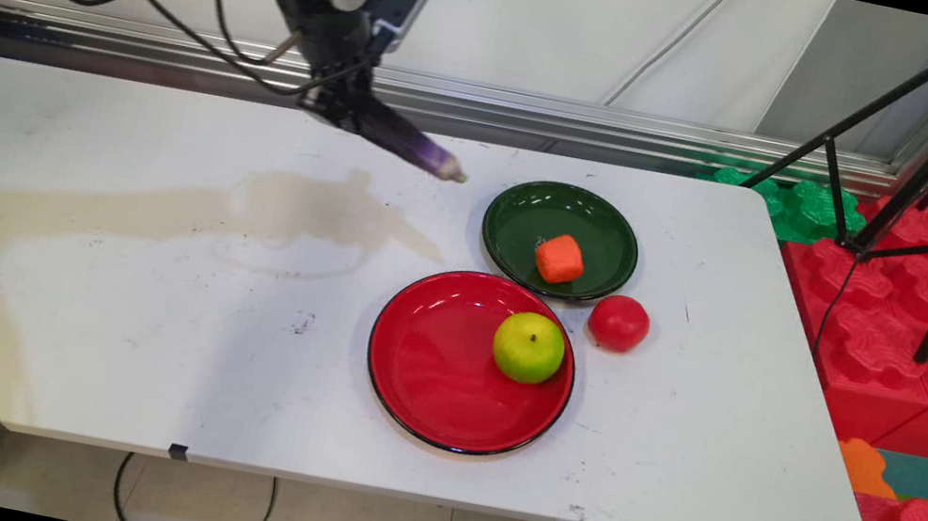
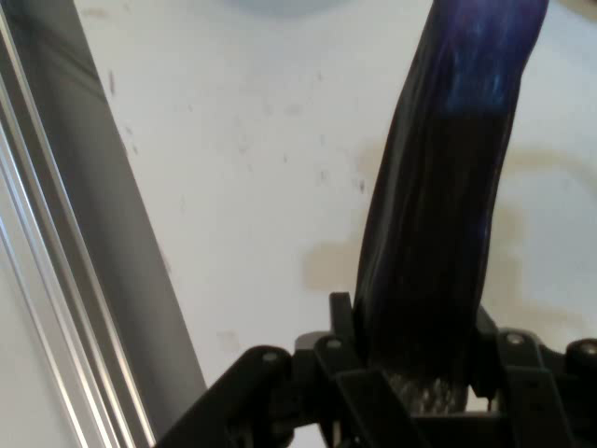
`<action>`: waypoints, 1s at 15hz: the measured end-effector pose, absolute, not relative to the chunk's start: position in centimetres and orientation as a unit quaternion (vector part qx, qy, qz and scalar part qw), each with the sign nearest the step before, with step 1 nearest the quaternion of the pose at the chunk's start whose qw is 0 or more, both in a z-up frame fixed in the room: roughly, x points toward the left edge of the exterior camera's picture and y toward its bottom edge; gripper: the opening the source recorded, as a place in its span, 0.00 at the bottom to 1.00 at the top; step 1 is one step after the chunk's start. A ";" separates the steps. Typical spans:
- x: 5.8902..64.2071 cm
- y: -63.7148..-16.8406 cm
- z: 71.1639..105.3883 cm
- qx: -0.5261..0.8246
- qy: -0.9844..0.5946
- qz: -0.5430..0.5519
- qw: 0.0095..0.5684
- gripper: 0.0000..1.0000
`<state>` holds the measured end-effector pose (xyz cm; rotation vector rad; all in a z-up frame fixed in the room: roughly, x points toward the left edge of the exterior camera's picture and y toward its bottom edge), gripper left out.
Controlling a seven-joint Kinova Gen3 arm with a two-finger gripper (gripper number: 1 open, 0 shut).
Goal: Place the picked object on the table
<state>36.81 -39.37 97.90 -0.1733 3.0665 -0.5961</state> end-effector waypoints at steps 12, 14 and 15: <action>39.3 -42.1 90.5 -0.023 0.986 -0.155 0.061 0.00; 39.0 -42.9 88.9 -0.016 0.987 -0.147 0.063 0.00; 38.8 -43.4 88.0 -0.011 0.988 -0.144 0.063 0.00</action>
